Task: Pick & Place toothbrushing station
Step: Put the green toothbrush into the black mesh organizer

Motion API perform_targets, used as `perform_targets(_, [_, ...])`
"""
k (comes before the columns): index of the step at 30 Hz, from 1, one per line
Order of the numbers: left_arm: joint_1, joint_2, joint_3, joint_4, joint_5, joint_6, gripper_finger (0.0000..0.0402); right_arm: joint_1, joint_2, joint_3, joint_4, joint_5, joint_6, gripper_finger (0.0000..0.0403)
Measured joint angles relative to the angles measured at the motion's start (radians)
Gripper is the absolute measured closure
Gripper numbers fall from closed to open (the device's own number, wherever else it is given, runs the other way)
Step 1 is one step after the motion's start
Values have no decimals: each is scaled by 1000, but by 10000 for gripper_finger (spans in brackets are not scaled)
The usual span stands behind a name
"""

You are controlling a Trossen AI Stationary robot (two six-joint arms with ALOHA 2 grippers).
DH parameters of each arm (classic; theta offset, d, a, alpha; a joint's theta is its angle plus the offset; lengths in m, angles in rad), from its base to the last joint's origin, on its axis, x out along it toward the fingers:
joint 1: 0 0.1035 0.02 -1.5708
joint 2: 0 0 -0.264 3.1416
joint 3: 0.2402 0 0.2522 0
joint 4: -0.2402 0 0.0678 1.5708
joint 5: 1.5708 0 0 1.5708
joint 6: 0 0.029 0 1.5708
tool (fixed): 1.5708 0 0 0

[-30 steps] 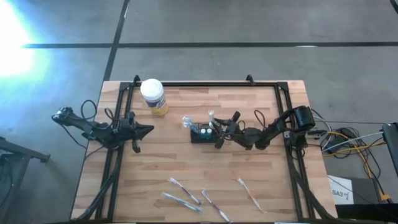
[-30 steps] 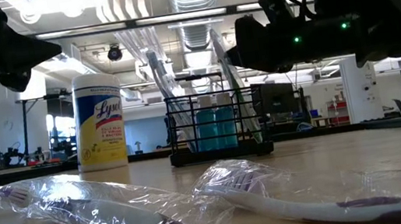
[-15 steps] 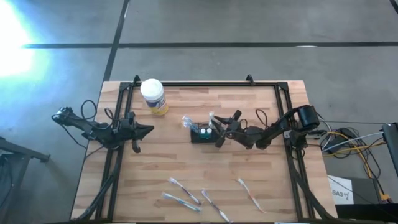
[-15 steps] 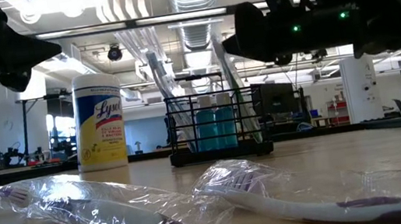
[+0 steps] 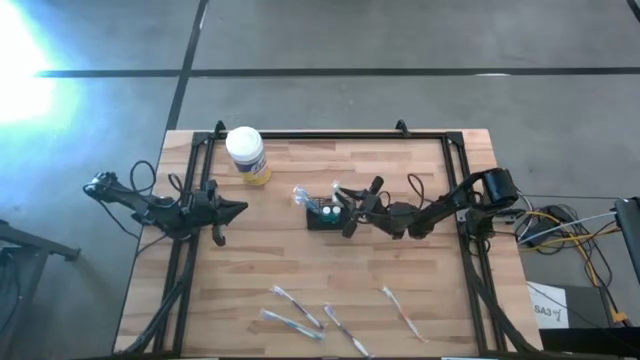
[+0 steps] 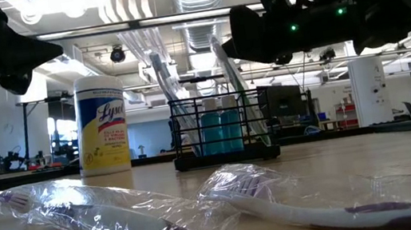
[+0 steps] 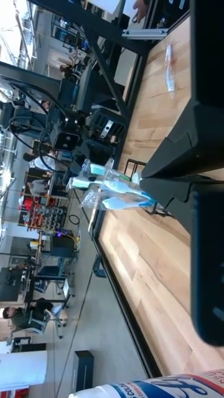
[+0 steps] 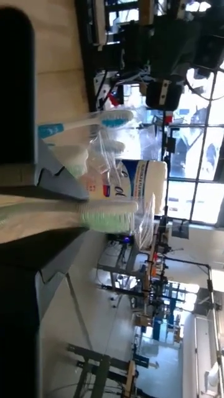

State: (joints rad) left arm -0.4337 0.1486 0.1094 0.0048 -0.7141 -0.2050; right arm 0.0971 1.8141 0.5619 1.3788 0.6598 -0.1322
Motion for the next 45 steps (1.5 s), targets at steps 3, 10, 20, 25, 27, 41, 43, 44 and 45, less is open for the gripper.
perform_targets(3, [0, 0, 0, 0, 10, -1, 391, 2, -22, -10, 1, 33, 15, 369])
perform_targets(10, [0, 0, 0, -11, 24, -7, 389, 3, -43, -31, 16, 79, 52, 394])
perform_targets(20, [0, 0, 0, -35, 32, -30, 388, 5, 1, -72, 40, 130, 98, 395])
perform_targets(25, [0, 0, 0, -36, 35, -31, 393, 8, 44, -72, 45, 129, 90, 395])
perform_targets(27, [0, 0, 0, -36, 35, -30, 393, 8, 52, -72, 45, 129, 89, 395])
perform_targets(41, [0, 0, 0, -46, 46, -31, 383, 10, 46, -71, 45, 129, 73, 385])
perform_targets(43, [0, 0, 0, -47, 45, -31, 383, 10, 46, -71, 45, 129, 72, 370])
perform_targets(44, [0, 0, 0, -46, 46, -31, 383, 10, 44, -71, 45, 129, 72, 360])
perform_targets(45, [0, 0, 0, -47, 45, -31, 382, 10, 42, -71, 46, 129, 72, 349])
